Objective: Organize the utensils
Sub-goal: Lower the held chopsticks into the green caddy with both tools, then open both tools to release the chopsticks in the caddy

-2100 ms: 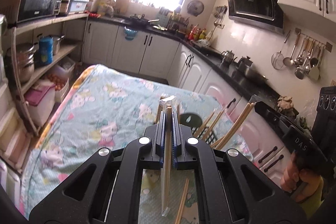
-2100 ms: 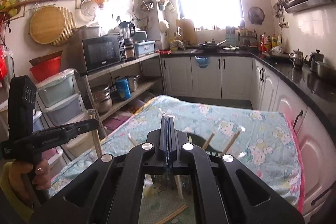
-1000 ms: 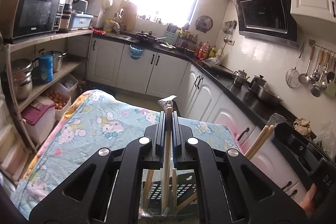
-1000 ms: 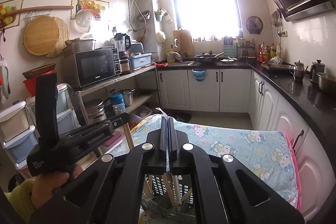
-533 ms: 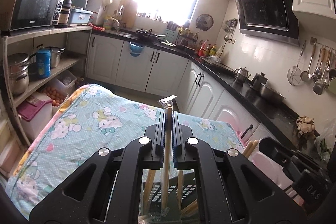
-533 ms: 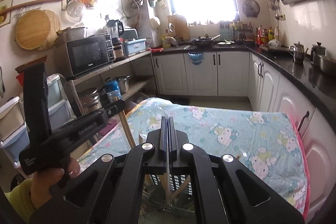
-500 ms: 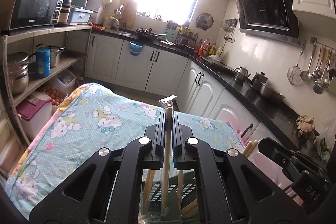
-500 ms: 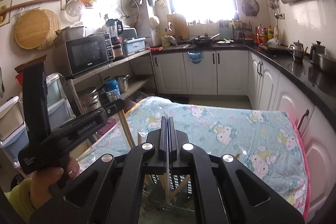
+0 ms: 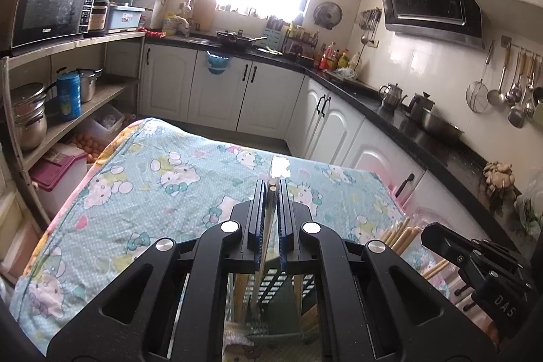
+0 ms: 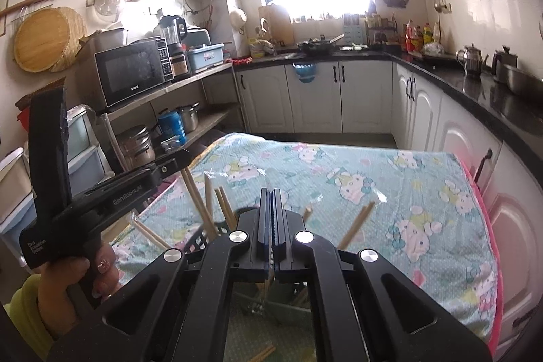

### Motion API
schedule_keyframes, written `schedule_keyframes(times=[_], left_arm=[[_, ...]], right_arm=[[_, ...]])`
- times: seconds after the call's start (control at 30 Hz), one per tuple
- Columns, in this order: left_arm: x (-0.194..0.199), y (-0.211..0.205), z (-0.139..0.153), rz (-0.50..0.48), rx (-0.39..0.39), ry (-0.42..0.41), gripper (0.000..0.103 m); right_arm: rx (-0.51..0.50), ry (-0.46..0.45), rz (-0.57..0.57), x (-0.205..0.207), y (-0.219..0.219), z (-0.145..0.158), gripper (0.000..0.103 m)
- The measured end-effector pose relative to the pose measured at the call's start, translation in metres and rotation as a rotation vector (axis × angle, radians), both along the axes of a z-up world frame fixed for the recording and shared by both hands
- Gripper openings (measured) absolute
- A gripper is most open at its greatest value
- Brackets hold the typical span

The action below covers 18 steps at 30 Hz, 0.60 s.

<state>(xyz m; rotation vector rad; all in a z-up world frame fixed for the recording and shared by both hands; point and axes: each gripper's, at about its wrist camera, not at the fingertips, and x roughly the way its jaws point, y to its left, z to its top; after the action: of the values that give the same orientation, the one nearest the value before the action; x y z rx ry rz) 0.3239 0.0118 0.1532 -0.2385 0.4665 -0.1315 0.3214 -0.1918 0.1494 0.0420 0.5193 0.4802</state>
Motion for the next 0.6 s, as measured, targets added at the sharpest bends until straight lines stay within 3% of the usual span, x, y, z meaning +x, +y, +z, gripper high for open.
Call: schedule_keyframes(times=[0.2,0.33,0.6], left_arm=[[-0.005,0.0,-0.007,-0.001,0.009,0.043,0.004],[-0.009,-0.003,-0.01,-0.007,0.02,0.057,0.008],[-0.025,-0.008,-0.007,-0.022,0.041,0.058,0.033]], right_arm=[[-0.009,0.024,-0.008,-0.007,-0.006,-0.007,0.003],[-0.013,0.034,-0.016,-0.013,-0.012,-0.009,0.013],[-0.011,0.04,-0.028,-0.03,-0.023,-0.008,0.032]])
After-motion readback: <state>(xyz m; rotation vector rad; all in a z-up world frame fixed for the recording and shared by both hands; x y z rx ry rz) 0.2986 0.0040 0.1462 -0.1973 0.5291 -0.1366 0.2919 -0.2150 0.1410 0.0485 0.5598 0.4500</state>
